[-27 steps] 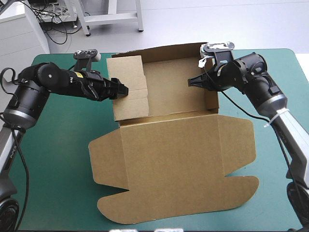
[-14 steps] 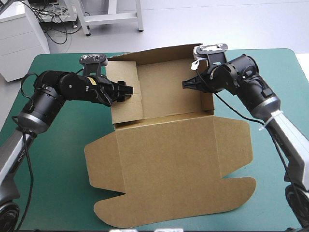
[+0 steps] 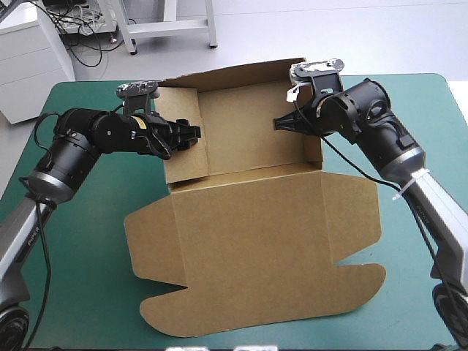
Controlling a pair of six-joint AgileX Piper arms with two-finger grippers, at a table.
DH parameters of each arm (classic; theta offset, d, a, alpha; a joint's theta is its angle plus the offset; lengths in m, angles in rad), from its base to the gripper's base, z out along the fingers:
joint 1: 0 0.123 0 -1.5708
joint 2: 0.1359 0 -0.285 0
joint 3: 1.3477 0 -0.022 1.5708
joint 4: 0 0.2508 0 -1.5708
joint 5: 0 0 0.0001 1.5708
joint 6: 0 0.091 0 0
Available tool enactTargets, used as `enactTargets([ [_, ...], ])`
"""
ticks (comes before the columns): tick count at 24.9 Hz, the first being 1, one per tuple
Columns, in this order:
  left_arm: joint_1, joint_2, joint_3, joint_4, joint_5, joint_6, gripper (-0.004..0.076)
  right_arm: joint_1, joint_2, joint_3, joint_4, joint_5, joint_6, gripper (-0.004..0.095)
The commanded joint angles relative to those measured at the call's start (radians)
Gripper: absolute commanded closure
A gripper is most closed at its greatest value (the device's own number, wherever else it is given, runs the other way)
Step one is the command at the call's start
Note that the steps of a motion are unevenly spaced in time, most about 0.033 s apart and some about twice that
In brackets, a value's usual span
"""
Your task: Fold the box
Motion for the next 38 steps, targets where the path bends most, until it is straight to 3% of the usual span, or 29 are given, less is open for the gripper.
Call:
enactTargets([
  [1,-0.005,-0.039,-0.025,0.003,-0.065,-0.022,0.0294,0.016,-0.056,-0.038,-0.022,-0.061,0.018,0.0911],
  [4,-0.005,-0.039,-0.025,0.017,-0.065,-0.022,0.0461,0.016,-0.056,-0.038,-0.022,-0.061,0.018,0.0911],
  [7,-0.005,-0.039,-0.025,0.017,-0.065,-0.022,0.0755,0.016,-0.056,-0.038,-0.022,-0.056,0.018,0.091],
  [16,-0.005,-0.039,-0.025,0.012,-0.045,0.015,0.0756,0.01,-0.054,-0.038,-0.03,-0.002,0.018,0.0912],
  [22,-0.005,0.019,-0.031,0.025,-0.012,0.02,0.0756,-0.06,-0.015,-0.038,0.005,0.041,0.01,0.0912],
  [28,-0.005,0.216,-0.237,0.073,0.162,0.02,0.0756,-0.139,0.076,-0.038,0.162,0.104,-0.083,0.0912],
  [34,-0.005,0.42,-0.396,0.121,0.356,0.02,0.0756,-0.187,0.213,-0.038,0.244,0.174,-0.127,0.0912],
  [38,-0.005,0.476,-0.398,0.117,0.377,0.016,0.0756,-0.187,0.26,-0.038,0.262,0.188,-0.127,0.0912],
])
